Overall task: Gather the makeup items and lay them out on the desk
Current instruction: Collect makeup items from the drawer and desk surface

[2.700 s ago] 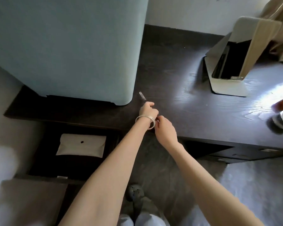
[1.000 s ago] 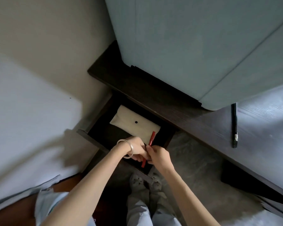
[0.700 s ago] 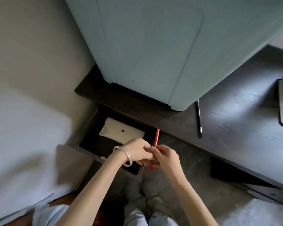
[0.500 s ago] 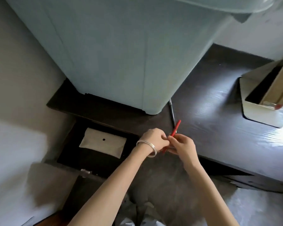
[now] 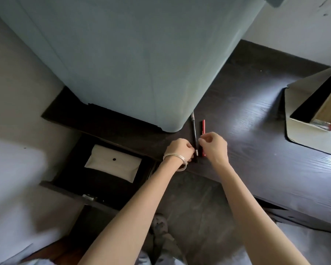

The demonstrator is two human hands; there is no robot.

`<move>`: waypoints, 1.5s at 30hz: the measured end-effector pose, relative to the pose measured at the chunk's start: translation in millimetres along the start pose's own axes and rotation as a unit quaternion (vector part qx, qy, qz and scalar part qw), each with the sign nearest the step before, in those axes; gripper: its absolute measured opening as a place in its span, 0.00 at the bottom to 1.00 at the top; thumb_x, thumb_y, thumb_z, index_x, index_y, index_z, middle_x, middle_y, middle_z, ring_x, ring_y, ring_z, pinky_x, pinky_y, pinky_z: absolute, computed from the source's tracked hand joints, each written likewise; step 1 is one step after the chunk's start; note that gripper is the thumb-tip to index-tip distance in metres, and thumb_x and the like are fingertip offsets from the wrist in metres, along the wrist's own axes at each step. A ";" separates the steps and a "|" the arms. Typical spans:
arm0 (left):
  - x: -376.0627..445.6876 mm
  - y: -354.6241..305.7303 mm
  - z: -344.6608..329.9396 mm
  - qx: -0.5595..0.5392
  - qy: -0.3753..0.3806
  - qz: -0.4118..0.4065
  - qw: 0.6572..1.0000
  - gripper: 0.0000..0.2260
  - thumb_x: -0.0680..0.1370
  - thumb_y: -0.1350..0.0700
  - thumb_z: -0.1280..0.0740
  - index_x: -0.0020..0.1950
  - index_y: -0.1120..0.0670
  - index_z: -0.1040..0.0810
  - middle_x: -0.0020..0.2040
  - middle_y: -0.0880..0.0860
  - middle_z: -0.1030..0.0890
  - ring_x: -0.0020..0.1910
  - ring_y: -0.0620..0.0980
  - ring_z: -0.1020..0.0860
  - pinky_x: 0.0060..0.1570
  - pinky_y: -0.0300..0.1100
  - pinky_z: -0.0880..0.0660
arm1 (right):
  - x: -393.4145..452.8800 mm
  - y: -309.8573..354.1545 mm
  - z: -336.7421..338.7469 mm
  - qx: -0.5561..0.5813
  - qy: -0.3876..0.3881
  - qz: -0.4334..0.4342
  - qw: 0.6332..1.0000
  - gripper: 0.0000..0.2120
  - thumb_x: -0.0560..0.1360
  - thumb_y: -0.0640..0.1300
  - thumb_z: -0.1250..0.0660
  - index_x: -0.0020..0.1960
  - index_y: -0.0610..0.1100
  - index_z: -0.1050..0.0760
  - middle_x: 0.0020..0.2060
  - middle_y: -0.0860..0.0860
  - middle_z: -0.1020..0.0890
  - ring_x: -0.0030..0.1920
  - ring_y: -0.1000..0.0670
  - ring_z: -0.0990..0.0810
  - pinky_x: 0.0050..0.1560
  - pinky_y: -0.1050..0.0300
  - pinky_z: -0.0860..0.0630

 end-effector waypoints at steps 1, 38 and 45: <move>-5.6 13.4 8.8 -0.020 0.000 0.011 1.000 0.07 0.75 0.58 0.36 0.39 0.53 0.20 0.34 0.51 0.16 0.34 0.49 0.17 0.39 0.43 0.19 | -11.2 3.8 -9.9 0.021 0.026 0.019 0.999 0.04 0.74 0.41 0.34 0.47 0.46 0.22 0.42 0.50 0.18 0.41 0.50 0.20 0.47 0.51 0.20; 6.8 272.3 98.4 -0.561 -0.301 0.269 0.723 0.16 0.73 0.71 0.35 0.60 0.70 0.30 0.52 0.68 0.24 0.51 0.62 0.23 0.59 0.58 0.27 | -87.1 -18.8 -285.4 0.387 0.319 -0.323 0.802 0.10 0.78 0.33 0.40 0.59 0.37 0.29 0.39 0.44 0.17 0.39 0.49 0.18 0.38 0.59 0.20; -72.7 242.0 101.5 -0.634 -0.263 0.248 0.684 0.13 0.72 0.67 0.32 0.56 0.66 0.26 0.48 0.63 0.22 0.44 0.58 0.22 0.40 0.46 0.23 | -128.4 0.2 -222.3 0.335 0.345 -0.168 0.861 0.13 0.75 0.28 0.39 0.59 0.34 0.28 0.47 0.41 0.18 0.47 0.43 0.19 0.47 0.52 0.21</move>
Point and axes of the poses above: each hand's wrist, its own x-axis towards the middle knuckle, its own z-axis out of the back of the hand, y = z × x, the point moved 4 cm from there along x, towards the middle knuckle
